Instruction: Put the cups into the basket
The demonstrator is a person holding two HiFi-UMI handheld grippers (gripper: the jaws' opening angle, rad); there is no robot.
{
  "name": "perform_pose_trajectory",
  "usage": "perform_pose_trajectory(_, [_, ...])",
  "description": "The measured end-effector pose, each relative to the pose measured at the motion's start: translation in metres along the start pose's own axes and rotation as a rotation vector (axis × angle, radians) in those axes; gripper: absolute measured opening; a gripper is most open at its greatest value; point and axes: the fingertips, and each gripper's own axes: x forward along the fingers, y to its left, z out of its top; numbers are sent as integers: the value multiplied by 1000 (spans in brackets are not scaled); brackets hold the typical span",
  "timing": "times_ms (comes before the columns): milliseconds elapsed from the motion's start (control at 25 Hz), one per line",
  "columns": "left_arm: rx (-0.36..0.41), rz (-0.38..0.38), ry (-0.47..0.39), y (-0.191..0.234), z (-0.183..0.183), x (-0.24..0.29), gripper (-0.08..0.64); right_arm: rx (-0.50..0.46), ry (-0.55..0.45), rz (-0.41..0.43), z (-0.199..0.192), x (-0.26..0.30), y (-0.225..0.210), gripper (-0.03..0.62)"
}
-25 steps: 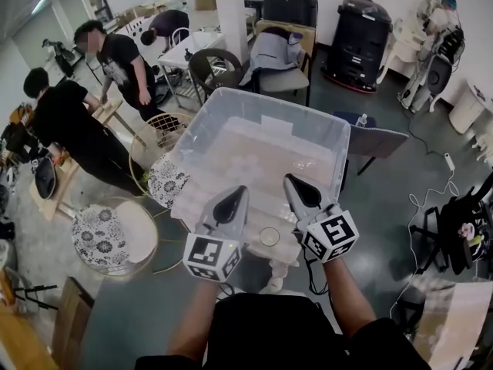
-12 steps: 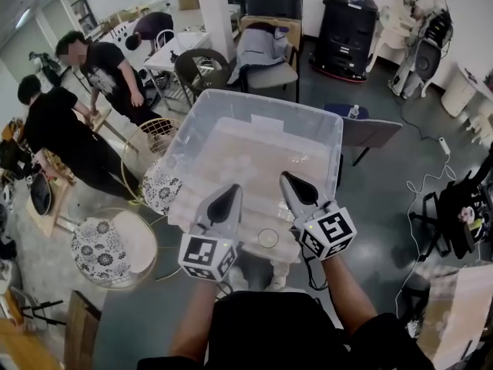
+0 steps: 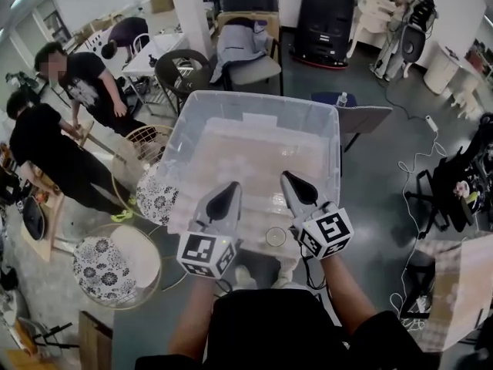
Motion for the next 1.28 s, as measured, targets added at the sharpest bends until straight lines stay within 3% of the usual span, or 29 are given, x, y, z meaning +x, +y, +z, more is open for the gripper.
perform_pose_trajectory(240, [-19,-75,21,14,-9,11,5,26,40,-75,-30,-5,1,2])
perform_pose_trajectory(680, [-34,-205,60,14,-27,27,5,93,171,-131,-110,-29,22,2])
perform_pose_trajectory(840, [-24,-229,80,17,-34,30,5,114,253,-173,-151,-40,23,2])
perform_pose_trajectory(1040, [-21,-238,98,20,-39,27,5,237,353,-253,-211,-58,11,17])
perform_pose_trajectory(1280, [-24,-250,122,20,-50,24,5,349,536,-366,-300,-71,-3,104])
